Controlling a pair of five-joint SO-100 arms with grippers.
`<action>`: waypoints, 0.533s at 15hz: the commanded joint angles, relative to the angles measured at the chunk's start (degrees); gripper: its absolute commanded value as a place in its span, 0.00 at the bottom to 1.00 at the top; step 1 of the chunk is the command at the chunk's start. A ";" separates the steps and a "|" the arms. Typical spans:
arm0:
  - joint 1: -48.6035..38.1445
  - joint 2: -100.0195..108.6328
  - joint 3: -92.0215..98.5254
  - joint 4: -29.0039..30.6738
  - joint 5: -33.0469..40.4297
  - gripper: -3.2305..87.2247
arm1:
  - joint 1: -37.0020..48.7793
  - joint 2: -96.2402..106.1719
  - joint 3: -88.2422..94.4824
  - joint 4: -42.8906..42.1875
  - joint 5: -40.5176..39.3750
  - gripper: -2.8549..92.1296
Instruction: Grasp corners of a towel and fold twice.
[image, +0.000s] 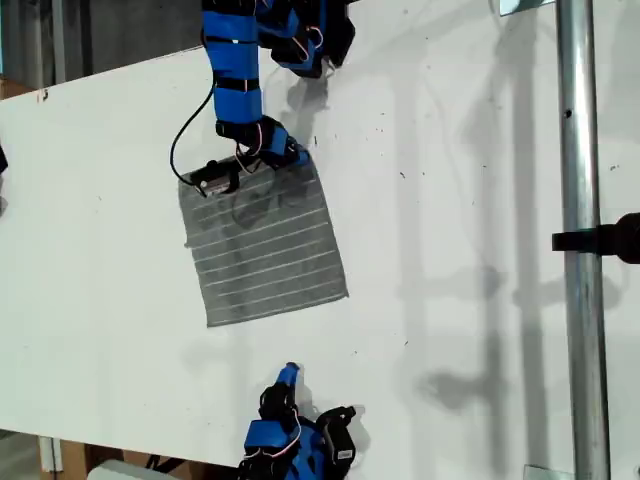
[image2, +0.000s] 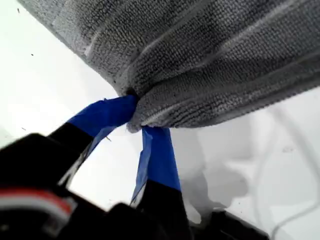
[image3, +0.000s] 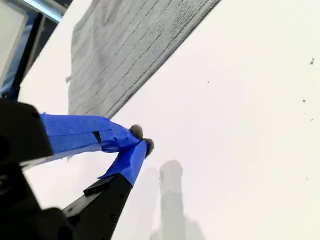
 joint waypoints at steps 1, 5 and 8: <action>0.53 0.18 0.18 -0.26 -0.70 0.00 | -0.79 4.39 -12.74 14.68 3.25 0.35; 0.18 0.18 0.18 -0.62 -0.09 0.00 | 1.76 8.26 -18.37 25.05 3.25 0.47; 0.35 0.18 0.18 -0.44 -0.09 0.00 | 7.12 7.73 -9.05 15.21 -0.35 0.49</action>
